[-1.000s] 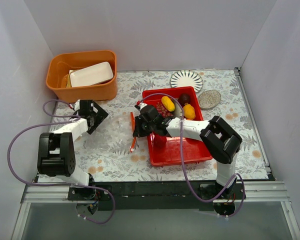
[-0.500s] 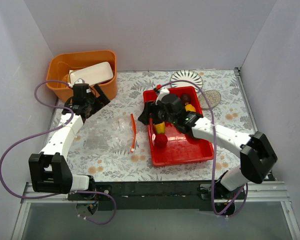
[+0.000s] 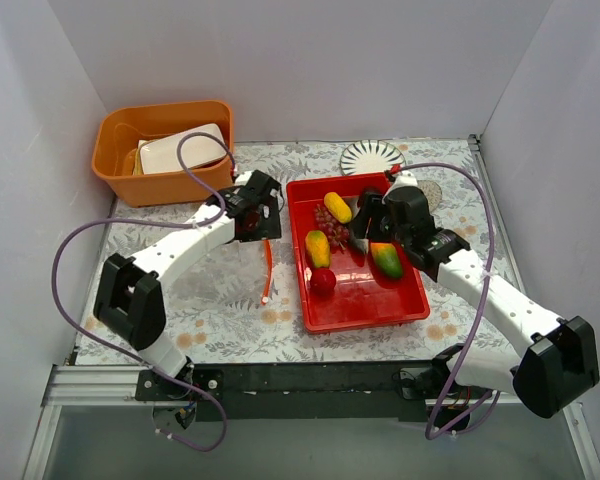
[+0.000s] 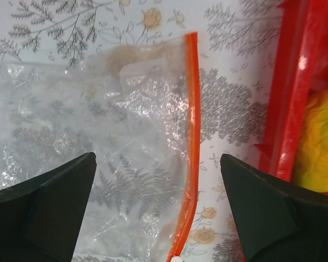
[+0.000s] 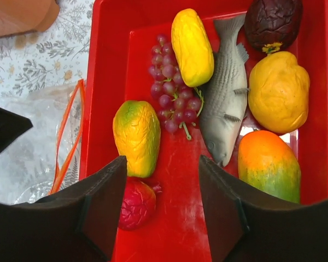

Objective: Place the food in the zip-top bag and seal the zipper
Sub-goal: Open the zipper of the food storage bag at the center of the board.

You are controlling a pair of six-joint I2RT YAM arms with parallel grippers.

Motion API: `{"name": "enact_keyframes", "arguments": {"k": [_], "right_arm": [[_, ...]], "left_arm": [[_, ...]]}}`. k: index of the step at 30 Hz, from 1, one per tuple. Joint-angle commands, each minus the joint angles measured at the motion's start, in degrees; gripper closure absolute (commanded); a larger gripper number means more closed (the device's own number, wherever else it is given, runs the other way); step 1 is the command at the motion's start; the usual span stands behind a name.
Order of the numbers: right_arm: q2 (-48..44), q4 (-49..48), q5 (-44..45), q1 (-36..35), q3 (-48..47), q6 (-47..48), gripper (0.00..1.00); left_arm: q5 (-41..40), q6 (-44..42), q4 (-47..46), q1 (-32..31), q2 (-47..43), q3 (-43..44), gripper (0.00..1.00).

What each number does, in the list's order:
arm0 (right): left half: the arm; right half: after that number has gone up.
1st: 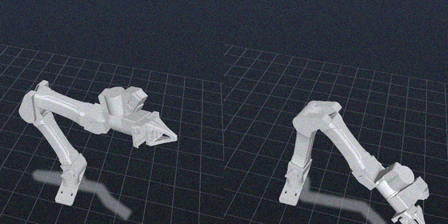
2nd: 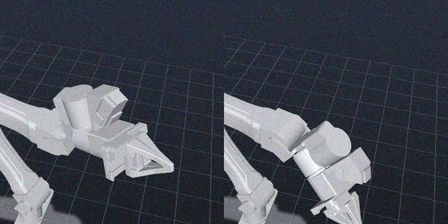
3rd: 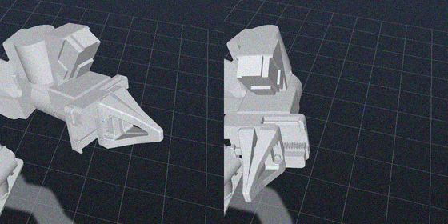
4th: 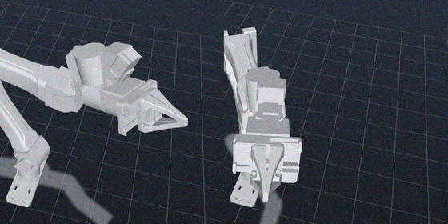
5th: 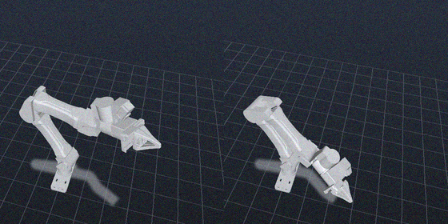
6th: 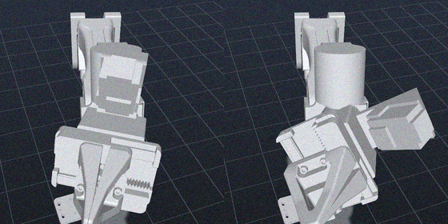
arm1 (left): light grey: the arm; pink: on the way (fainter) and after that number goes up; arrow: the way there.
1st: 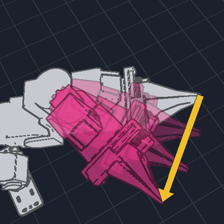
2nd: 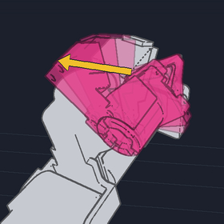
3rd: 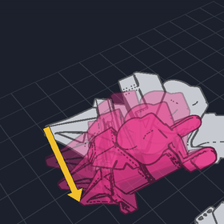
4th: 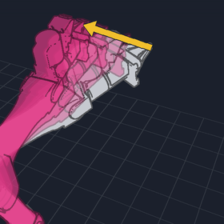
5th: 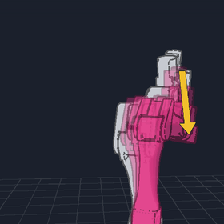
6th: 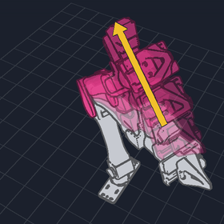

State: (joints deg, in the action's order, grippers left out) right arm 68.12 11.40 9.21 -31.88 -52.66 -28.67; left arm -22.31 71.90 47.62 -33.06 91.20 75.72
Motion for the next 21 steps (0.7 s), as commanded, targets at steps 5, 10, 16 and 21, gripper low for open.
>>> {"name": "enact_keyframes", "arguments": {"k": [5, 10, 16, 21], "right_arm": [[-1.8, -1.4, -4.8, 0.9, 2.9, 2.1, 0.44], [-2.3, -1.8, -6.6, 1.4, 4.3, 2.5, 0.46], [-3.1, -1.9, -7.3, 2.0, 5.1, 2.8, 0.52], [-3.3, -1.9, -7.8, 2.4, 5.3, 3.1, 0.58]], "left_arm": [[-7.9, 2.1, 11.6, -6.4, 6.3, 5.7, 0.04], [-7.4, 2.8, 13.4, -7.8, 10.0, 7.6, 0.06], [-9.3, 4.1, 14.2, -9.1, 13.0, 7.1, 0.13], [-8.7, 3.8, 12.1, -9.1, 13.3, 5.3, 0.19]]}}
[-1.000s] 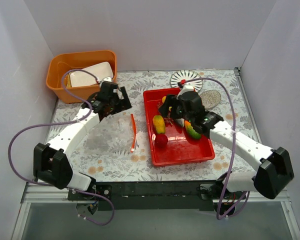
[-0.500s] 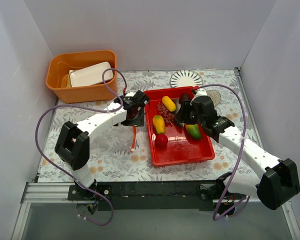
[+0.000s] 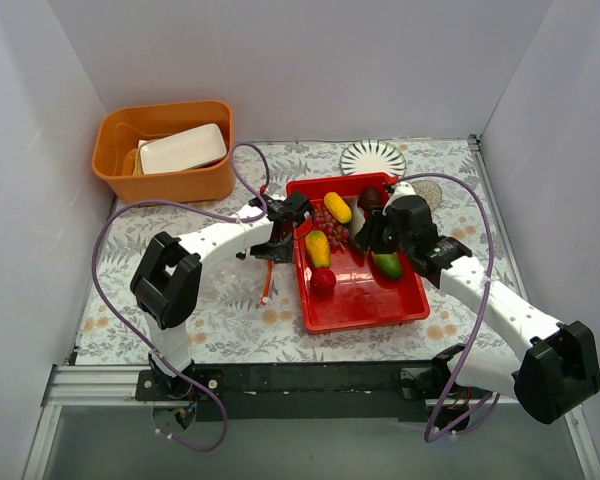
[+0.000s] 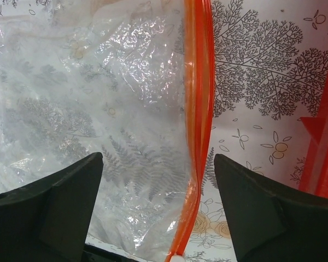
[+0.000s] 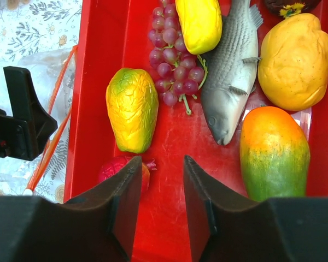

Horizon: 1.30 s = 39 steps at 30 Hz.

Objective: Place the food in the zip-top bag and seal the zipper
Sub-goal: Open the zipper of the food storage bag at the center of the board.

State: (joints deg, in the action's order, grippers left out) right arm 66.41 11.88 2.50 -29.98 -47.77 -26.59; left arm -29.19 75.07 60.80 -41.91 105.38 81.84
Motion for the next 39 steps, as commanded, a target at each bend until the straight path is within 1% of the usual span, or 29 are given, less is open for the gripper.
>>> {"name": "enact_keyframes", "arguments": {"k": [1, 2, 3, 5, 6, 7, 12, 18, 20, 22, 26, 27, 28, 29, 32, 36, 38, 39], "right_arm": [[-1.4, -2.3, -1.1, 0.5, 0.5, 1.0, 0.59], [-1.3, -2.2, -1.2, 0.5, 0.6, 1.0, 0.62], [-1.2, -2.2, -1.2, 0.7, 0.7, 1.1, 0.62], [-0.9, -2.1, -1.3, 0.9, 0.9, 1.1, 0.65], [-0.9, -2.0, -1.5, 1.0, 1.1, 1.2, 0.65], [-0.8, -1.9, -1.7, 1.1, 1.0, 1.3, 0.66], [-0.1, -1.7, -2.1, 1.2, 0.8, 1.5, 0.66], [0.8, -1.9, -4.5, 1.2, 0.5, 1.4, 0.67], [1.3, -1.9, -4.9, 1.2, 0.4, 1.4, 0.67], [1.8, -2.0, -5.5, 1.2, 0.4, 1.4, 0.67], [3.4, -2.4, -7.1, 1.2, 0.1, 1.6, 0.69], [3.7, -2.6, -7.9, 1.2, -0.1, 1.9, 0.69], [4.0, -2.5, -8.4, 1.2, -0.2, 2.0, 0.71], [4.4, -2.5, -9.0, 1.2, -0.3, 2.1, 0.75], [4.9, -3.2, -12.2, 1.2, -0.3, 1.5, 0.80], [5.3, -7.6, -20.3, 1.1, 0.7, -1.4, 0.81], [5.8, -11.3, -24.4, 0.8, 1.3, -3.9, 0.80], [6.1, -13.4, -25.4, 0.5, 1.3, -4.9, 0.80]], "left_arm": [[-1.8, 0.9, -1.5, -0.3, -0.7, -0.8, 0.22], [-2.0, 1.0, -1.6, -0.3, -0.7, -0.9, 0.25], [-1.8, 0.9, -2.0, -0.3, -0.8, -1.0, 0.29], [-1.4, 0.3, -2.8, -0.3, -1.1, -0.9, 0.32], [-1.0, 0.1, -3.0, -0.3, -1.1, -1.1, 0.39], [-1.0, -0.2, -3.6, -0.3, -1.1, -1.2, 0.42], [-0.9, -0.6, -5.1, -0.3, -0.6, -2.5, 0.53], [-0.4, -1.4, -6.4, -0.3, -0.3, -3.2, 0.56], [-0.3, -1.6, -6.7, -0.3, -0.1, -2.8, 0.52], [-0.1, -1.8, -7.2, -0.3, 0.1, -2.7, 0.55], [0.4, -2.3, -7.4, -0.3, 0.7, -2.6, 0.74], [0.4, -2.3, -7.4, -0.3, 0.7, -2.7, 0.89], [0.4, -2.1, -7.6, -0.3, 0.5, -3.2, 0.95], [0.3, -1.9, -7.7, -0.3, 0.1, -3.4, 1.00], [-0.3, -1.2, -8.1, -0.3, -2.4, -4.4, 1.00], [-1.8, -0.4, -8.5, -0.3, -7.5, -5.1, 1.00], [-3.1, 0.2, -8.6, -0.3, -10.0, -5.5, 1.00], [-3.5, 0.3, -8.8, -0.3, -12.6, -5.5, 1.00]]}}
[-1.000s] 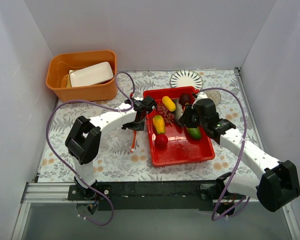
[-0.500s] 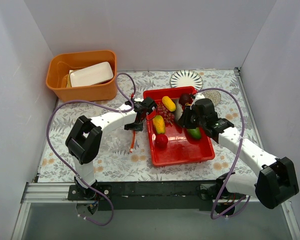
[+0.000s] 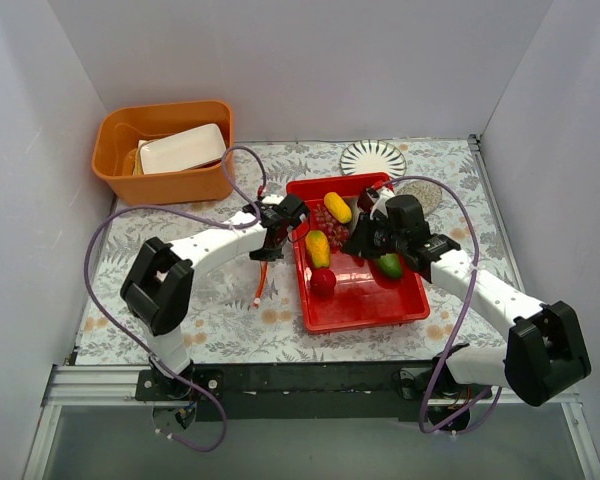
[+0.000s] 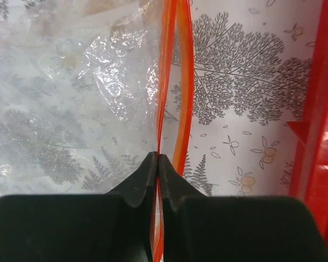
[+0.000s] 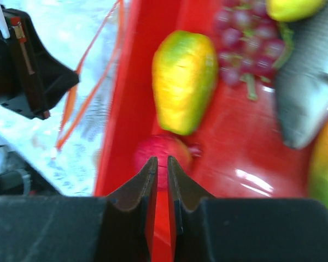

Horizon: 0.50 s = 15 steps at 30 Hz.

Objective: Place the food in the zip-top bag and seal the zipper
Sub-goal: Open the zipper of the food storage bag at the center of the board.

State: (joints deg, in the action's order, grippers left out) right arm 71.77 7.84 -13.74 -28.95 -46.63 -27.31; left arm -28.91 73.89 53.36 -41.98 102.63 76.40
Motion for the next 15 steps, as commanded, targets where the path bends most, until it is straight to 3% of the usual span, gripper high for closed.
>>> {"name": "enact_keyframes", "arguments": {"k": [1, 7, 15], "right_arm": [[1.6, -11.2, -9.8, -0.9, -0.3, -4.8, 0.79], [8.0, -15.6, -12.3, -5.5, -3.7, -8.9, 0.69], [16.4, -23.0, -13.4, -10.9, -10.7, -13.4, 0.52]], "left_arm": [[-4.3, 1.5, -1.4, -0.1, -11.1, 0.0, 1.00], [-6.0, 1.9, -1.8, 0.1, -18.9, 0.1, 1.00], [-6.1, 2.5, -2.3, 0.4, -22.4, -1.6, 1.00]]}}
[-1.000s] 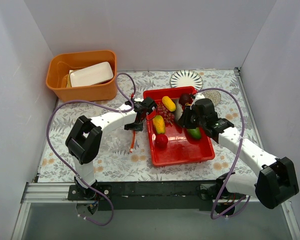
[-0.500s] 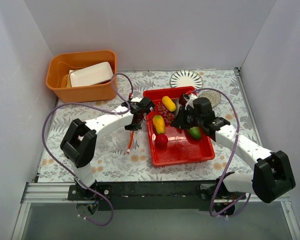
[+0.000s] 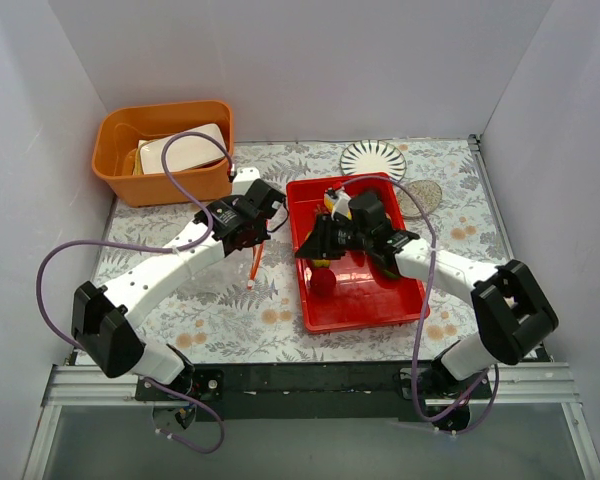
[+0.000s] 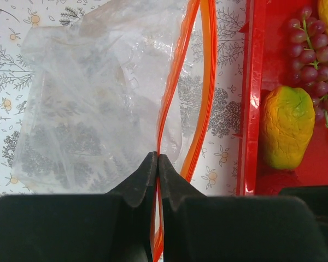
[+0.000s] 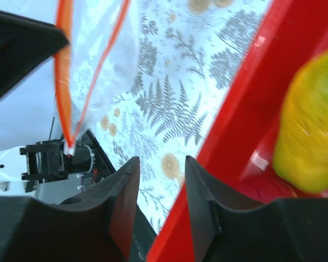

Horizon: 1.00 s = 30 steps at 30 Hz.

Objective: Place the food in the zip-top bag and seal the zipper
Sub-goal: Open the zipper of the food storage bag at the center of the board.

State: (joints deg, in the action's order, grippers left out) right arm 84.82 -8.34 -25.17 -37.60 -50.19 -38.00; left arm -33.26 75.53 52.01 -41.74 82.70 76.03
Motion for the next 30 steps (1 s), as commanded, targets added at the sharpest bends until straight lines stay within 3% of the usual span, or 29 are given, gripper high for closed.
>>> {"name": "enact_keyframes", "arguments": {"k": [1, 16, 18, 20, 22, 30], "right_arm": [[5.3, -7.1, -2.3, -2.6, -8.2, -3.0, 0.51], [18.0, -7.6, 0.2, -7.9, -19.8, -4.9, 0.48], [19.0, -5.6, 1.1, -8.3, -21.5, -4.3, 0.63], [19.9, -4.5, 2.0, -8.4, -22.0, -3.7, 0.86], [19.8, -2.8, 3.5, -8.4, -21.8, -2.6, 0.99], [20.4, 8.2, 12.9, -8.4, -24.4, 2.2, 0.99]], "left_arm": [[-1.6, 0.9, -1.3, 0.2, -2.7, -1.6, 1.00], [0.6, 1.7, -2.4, 0.2, -6.2, -3.3, 1.00], [0.6, 1.7, -2.4, 0.3, -6.3, -3.3, 1.00], [-0.6, 1.7, -1.6, 0.3, -6.4, -2.9, 1.00], [-1.9, 1.4, -0.6, 0.3, -6.3, -2.4, 1.00], [-4.0, -1.2, 9.5, 4.7, -6.7, -1.2, 1.00]]}}
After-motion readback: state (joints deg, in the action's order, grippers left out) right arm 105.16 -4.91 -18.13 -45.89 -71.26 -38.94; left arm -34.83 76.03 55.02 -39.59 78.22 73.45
